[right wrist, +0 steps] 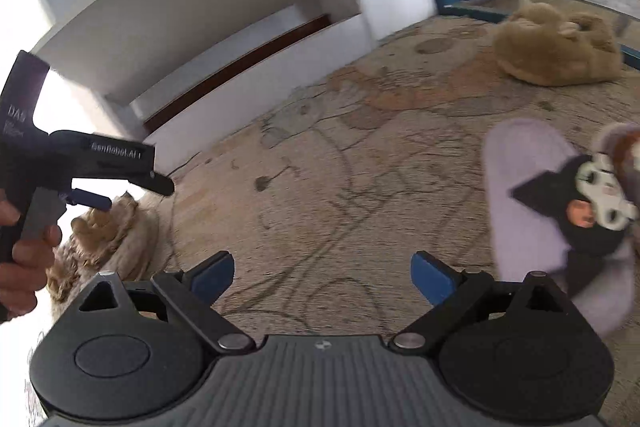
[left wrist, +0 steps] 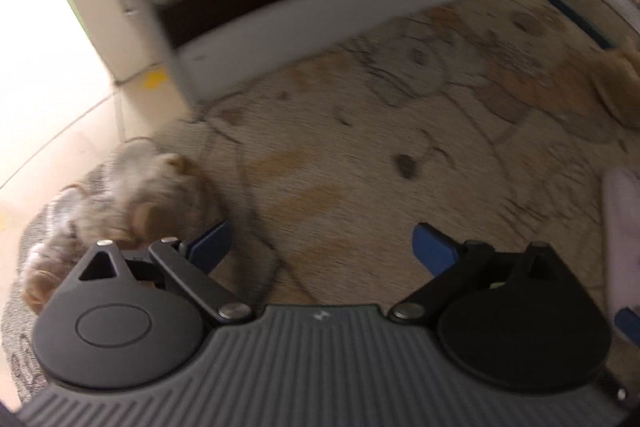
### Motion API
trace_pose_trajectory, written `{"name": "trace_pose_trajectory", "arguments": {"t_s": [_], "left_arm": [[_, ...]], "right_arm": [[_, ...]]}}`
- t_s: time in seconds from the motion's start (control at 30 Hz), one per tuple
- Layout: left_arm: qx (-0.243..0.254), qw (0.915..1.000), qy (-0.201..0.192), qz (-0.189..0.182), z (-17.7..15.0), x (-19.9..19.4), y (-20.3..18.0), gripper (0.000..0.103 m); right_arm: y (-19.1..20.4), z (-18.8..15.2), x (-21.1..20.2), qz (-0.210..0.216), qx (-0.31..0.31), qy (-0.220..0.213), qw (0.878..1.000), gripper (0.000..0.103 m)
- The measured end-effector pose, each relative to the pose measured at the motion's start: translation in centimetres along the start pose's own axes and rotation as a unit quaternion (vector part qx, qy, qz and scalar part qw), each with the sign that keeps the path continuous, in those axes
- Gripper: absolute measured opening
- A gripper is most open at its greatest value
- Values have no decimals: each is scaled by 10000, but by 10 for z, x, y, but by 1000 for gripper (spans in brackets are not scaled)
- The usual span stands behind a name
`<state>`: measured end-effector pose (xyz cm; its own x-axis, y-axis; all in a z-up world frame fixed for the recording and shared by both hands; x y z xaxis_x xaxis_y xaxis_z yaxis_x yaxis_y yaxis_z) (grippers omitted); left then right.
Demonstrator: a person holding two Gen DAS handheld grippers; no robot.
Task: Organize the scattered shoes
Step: 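Move both tools back to the lilac Kuromi slide by the pile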
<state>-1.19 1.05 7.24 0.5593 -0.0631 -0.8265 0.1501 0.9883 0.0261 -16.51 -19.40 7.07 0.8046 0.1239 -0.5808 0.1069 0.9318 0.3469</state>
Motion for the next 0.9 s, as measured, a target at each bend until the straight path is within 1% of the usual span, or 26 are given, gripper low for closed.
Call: {"name": "trace_pose_trajectory", "arguments": {"t_s": [0.2, 0.4, 0.57, 0.7, 0.8, 0.9], "left_arm": [[366, 9982, 223, -410, -11, 9, -50, 100], [836, 9934, 214, -751, -18, 6, -98, 103], [1238, 9877, 156, -940, -22, 7, -134, 103], [1651, 9795, 94, -1148, -25, 7, -169, 103], [1862, 9738, 125, -1297, -27, 5, -189, 103], [1991, 9708, 46, -1340, -28, 2, -201, 103]], "right_arm": [[-31, 0, -18, -335, 322, -174, 9988, 97], [-61, -4, -36, -620, 668, -321, 9953, 97], [-81, -10, -46, -811, 887, -363, 9921, 98], [-93, -14, -53, -931, 1044, -414, 9893, 98], [-103, -16, -57, -1024, 1166, -458, 9868, 98], [-110, -17, -62, -1059, 1240, -501, 9853, 98]]}}
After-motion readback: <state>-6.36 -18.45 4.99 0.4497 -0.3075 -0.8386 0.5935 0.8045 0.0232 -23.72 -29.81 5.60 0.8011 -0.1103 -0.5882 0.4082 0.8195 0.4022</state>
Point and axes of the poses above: each gripper's, at about its wrist camera, not at the fingertips, and x roughly the way its jaws point, y to its left, z to its top, the point moved 5 cm from there along x, roughly the way its jaws point, and after that the axes turned 6 degrees about -y, right-handed, at the moved point
